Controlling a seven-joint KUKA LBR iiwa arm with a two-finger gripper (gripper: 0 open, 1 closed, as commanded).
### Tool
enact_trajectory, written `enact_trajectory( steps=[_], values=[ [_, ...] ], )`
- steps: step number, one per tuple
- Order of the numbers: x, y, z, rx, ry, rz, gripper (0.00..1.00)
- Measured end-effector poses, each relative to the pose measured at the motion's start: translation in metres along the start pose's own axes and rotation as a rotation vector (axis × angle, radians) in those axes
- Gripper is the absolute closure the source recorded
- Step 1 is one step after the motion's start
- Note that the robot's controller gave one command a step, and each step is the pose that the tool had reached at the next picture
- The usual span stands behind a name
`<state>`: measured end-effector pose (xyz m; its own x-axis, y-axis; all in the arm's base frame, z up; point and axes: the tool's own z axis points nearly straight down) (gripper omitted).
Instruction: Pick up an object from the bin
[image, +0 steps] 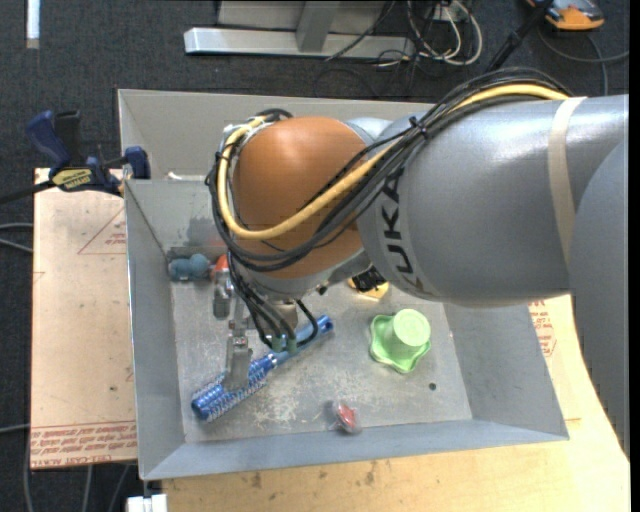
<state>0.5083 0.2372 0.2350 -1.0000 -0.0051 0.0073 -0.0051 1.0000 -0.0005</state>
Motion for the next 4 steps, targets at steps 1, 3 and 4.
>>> enact_trajectory(
  steps=[1,3,4],
  values=[
    [0.012,-0.034,0.168,0.0,-0.008,-0.253,0.0],
    [0.01,-0.046,0.136,0.0,-0.006,-0.264,0.0],
    [-0.005,-0.053,0.167,0.0,-0.006,-0.347,0.0]
  ],
)
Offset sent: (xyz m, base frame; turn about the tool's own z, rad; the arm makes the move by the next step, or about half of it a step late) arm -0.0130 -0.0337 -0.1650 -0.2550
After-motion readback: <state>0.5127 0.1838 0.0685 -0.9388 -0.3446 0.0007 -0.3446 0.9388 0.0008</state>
